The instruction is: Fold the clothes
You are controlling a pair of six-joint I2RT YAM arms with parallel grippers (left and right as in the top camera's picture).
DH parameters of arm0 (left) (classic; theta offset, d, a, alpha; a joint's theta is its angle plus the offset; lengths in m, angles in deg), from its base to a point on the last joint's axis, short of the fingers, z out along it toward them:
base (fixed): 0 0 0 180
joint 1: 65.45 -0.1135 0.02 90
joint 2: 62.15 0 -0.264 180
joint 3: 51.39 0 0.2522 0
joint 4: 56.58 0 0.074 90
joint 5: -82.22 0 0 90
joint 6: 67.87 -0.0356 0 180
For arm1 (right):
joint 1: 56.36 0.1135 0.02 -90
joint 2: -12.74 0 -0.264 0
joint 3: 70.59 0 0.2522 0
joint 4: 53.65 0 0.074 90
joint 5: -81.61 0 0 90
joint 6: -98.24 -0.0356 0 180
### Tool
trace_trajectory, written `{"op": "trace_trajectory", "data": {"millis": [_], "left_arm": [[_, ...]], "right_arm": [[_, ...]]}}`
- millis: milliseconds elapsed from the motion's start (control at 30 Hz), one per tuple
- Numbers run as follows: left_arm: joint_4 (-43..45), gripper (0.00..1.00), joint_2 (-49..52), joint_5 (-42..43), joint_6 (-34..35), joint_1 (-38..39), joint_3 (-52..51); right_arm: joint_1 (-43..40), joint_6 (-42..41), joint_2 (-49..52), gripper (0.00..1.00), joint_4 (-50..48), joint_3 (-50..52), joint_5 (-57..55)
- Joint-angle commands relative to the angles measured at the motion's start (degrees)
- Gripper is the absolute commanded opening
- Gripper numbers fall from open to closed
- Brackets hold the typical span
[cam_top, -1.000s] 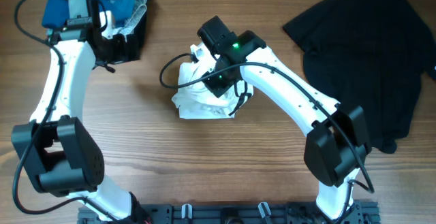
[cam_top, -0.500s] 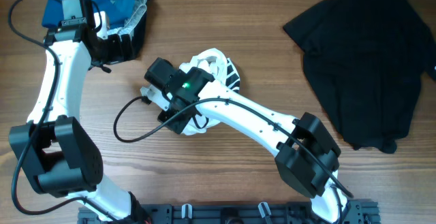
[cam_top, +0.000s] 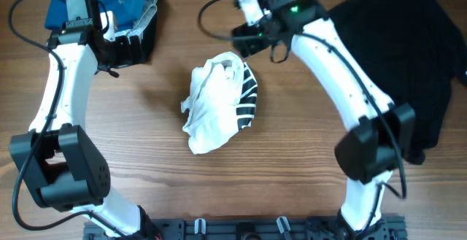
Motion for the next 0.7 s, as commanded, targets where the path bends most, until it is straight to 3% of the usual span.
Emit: {"op": "trace_trajectory", "data": {"millis": [0,300,667], "left_arm": [[0.11,1.00,-0.17,0.72,-0.66,-0.31,0.79],[0.13,1.00,-0.17,0.70,-0.68,-0.31,0.79],[0.09,1.00,-0.17,0.70,-0.66,-0.31,0.79]], "right_arm": [[0.37,1.57,6.38,0.68,-0.61,-0.11,1.49],[0.63,1.46,9.01,0.67,-2.58,-0.13,4.74],[0.66,3.21,5.35,0.67,-1.60,-0.11,8.17]]}}
